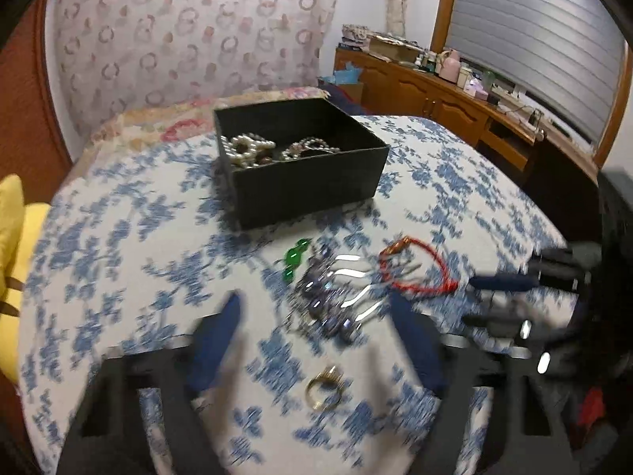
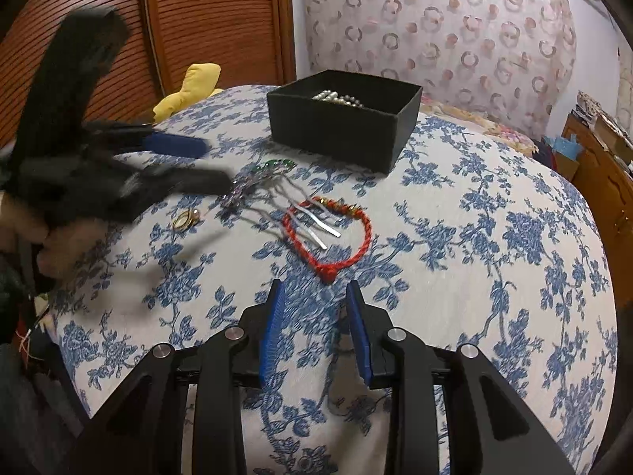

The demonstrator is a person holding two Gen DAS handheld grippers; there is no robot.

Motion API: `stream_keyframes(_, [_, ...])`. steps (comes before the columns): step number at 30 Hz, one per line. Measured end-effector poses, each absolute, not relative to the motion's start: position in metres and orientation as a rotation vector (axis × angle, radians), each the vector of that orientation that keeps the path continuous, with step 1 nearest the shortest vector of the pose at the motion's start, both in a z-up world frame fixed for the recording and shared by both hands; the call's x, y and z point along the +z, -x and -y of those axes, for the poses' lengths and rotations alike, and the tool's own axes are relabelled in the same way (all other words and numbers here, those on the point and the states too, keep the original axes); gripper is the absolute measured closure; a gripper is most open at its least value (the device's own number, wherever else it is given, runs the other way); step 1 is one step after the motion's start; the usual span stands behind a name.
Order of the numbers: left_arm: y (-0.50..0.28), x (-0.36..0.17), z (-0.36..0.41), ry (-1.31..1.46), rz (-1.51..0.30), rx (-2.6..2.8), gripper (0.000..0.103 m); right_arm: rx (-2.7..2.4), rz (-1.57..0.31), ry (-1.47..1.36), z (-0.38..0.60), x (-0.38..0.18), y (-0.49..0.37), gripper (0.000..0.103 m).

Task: Organize jewelry
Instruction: 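Grasp the purple crystal brooch with left tool while right tool grasps the red string bracelet, then lower the brooch into the box with left tool while right tool drops the red bracelet and hair pins in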

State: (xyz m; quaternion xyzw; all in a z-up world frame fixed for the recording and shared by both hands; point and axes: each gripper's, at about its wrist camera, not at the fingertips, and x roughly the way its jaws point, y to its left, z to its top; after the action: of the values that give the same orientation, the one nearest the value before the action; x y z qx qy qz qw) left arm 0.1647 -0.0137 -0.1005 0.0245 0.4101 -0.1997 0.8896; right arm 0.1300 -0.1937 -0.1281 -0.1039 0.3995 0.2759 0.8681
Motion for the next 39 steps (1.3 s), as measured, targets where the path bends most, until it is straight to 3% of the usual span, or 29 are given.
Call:
stream_keyframes(4, [-0.178,-0.107,0.022,-0.022,-0.886,-0.417,0.071,0.575,-0.823,0.221,0.192,-0.128,-0.127,0.068])
stream_keyframes(12, [-0.178,-0.117,0.028,-0.074,-0.894,-0.388,0.084,0.58,-0.82,0.202,0.194,-0.127,-0.128,0.068])
stream_keyframes(39, [-0.152,-0.07,-0.028,0.028,-0.713,-0.267,0.084,0.55,-0.878,0.3,0.172,-0.126,-0.181,0.07])
